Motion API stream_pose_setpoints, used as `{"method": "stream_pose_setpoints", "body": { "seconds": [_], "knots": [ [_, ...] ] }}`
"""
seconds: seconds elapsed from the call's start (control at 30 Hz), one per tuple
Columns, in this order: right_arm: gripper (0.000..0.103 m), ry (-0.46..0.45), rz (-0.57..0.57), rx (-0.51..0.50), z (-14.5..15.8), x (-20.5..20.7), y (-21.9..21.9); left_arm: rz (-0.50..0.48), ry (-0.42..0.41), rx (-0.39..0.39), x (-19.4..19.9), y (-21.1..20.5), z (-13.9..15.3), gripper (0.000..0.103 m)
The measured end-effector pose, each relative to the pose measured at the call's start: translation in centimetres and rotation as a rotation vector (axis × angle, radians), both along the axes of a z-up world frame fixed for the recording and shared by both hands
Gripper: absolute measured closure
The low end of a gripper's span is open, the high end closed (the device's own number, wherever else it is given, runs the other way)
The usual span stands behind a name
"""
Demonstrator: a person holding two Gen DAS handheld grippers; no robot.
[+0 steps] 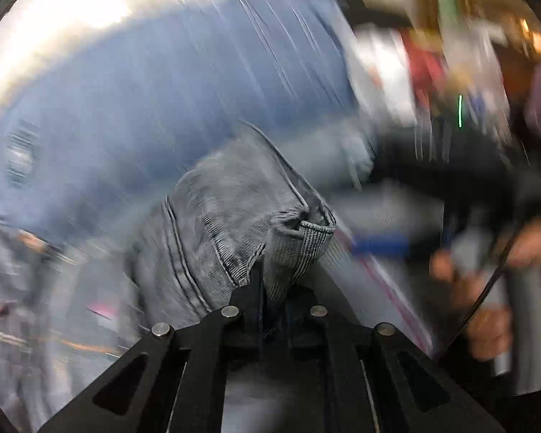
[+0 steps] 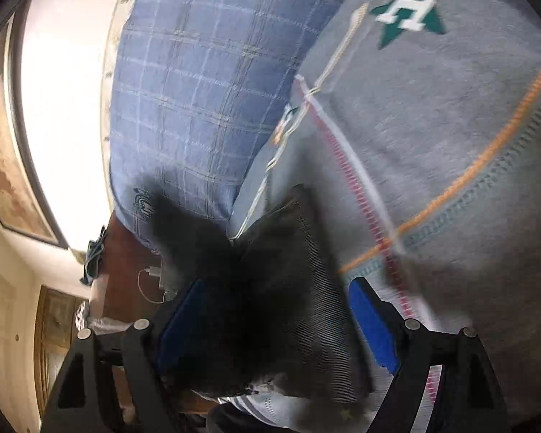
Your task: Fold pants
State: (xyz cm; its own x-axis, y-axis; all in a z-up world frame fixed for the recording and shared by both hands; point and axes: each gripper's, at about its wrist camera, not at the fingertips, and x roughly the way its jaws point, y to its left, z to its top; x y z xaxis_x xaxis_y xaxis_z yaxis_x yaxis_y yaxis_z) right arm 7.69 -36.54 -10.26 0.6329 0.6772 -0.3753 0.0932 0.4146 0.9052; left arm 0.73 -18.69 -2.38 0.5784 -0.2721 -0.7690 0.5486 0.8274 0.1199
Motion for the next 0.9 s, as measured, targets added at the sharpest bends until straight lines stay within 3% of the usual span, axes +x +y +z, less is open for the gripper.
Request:
{"method": "stream_pose_setpoints", "body": {
  "seconds": [0.03, 0.07, 0.1, 0.2, 0.27, 0.3, 0.33, 0.43, 0.53, 0.63, 0.7, 0.8, 0.83, 0.9],
  "knots": [
    [0.018, 0.010, -0.006, 0.001, -0.2, 0.0, 0.0, -0.023, 0.101, 0.037, 0.8, -0.7, -2.3, 0.090],
    [0.018, 0.025, -0.012, 0.003, -0.6, 0.0, -0.2, -0.019, 0.124, 0.054, 1.0, -0.7, -3.1, 0.090],
    [0.018, 0.034, -0.017, 0.003, -0.8, 0.0, -0.2, -0.020, 0.089, 0.014, 0.6, -0.2, -2.6, 0.089],
    [0.018, 0.027, -0.037, -0.037, -0.5, -0.3, -0.6, -0.039, 0.101, -0.147, -0.4, 2.4, 1.4, 0.053],
    [0.018, 0.010, -0.049, -0.077, -0.1, -0.8, -1.0, -0.018, 0.028, -0.277, -1.4, 5.6, 4.6, 0.024],
    [0.018, -0.001, -0.049, -0.092, 0.3, -0.9, -1.0, 0.023, -0.050, -0.347, -1.9, 8.2, 6.6, 0.021],
    [0.018, -0.016, -0.040, -0.105, 0.9, -1.3, -0.7, 0.067, -0.096, -0.371, -2.3, 10.0, 7.5, 0.018],
    [0.018, -0.047, 0.008, -0.137, 1.9, -2.6, 0.8, 0.248, -0.138, -0.330, -0.6, 14.9, 7.2, 0.017],
    [0.018, 0.009, 0.059, -0.211, 1.4, -4.2, 3.0, 0.385, -0.022, -0.272, 1.9, 17.1, 4.1, 0.018],
    [0.018, 0.073, 0.062, -0.261, 0.7, -4.3, 4.2, 0.417, 0.077, -0.203, 2.9, 16.8, -0.2, 0.018],
    [0.019, 0.071, 0.073, -0.305, 1.2, -3.9, 4.9, 0.389, 0.095, -0.147, 3.1, 15.7, -2.3, 0.017],
    [0.061, 0.104, 0.119, -0.525, 1.7, -2.7, 7.3, 0.364, 0.033, -0.099, 3.0, 15.0, -2.8, 0.015],
    [0.061, 0.128, 0.146, -0.665, 1.2, -2.2, 8.5, 0.353, 0.033, -0.094, 3.0, 14.8, -2.8, 0.015],
    [0.062, 0.114, 0.146, -0.727, 1.2, -2.5, 9.1, 0.351, 0.048, -0.102, 2.7, 15.2, -2.2, 0.015]
  ]
}}
